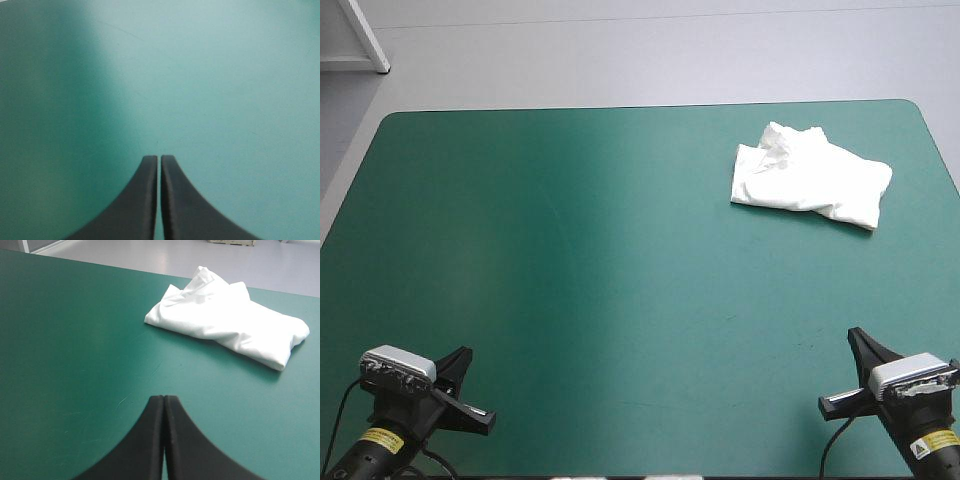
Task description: Fold the cloth
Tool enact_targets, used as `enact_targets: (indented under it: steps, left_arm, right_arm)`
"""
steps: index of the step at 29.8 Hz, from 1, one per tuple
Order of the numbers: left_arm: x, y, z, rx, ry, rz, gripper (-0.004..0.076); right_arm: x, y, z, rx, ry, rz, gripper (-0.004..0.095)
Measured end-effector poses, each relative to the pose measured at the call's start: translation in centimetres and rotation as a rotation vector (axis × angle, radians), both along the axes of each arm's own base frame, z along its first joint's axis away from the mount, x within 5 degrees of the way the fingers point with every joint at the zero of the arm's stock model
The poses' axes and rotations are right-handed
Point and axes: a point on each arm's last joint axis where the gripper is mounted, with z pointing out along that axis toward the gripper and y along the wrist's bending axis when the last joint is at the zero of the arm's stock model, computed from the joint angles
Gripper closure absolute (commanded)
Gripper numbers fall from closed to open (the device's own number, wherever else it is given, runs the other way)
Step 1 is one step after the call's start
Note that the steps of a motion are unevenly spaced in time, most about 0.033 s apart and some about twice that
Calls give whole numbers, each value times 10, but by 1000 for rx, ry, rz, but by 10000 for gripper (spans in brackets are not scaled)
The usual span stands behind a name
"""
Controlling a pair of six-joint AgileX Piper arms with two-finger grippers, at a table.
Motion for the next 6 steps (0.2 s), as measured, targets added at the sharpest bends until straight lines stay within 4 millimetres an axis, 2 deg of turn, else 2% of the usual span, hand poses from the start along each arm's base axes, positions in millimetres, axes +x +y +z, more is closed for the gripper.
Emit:
enact_targets:
  steps: [6]
  left_arm:
    - [1,0,4,-16,-49,8,703]
  right_arm:
    - [2,0,-7,-24,-9,-1,925]
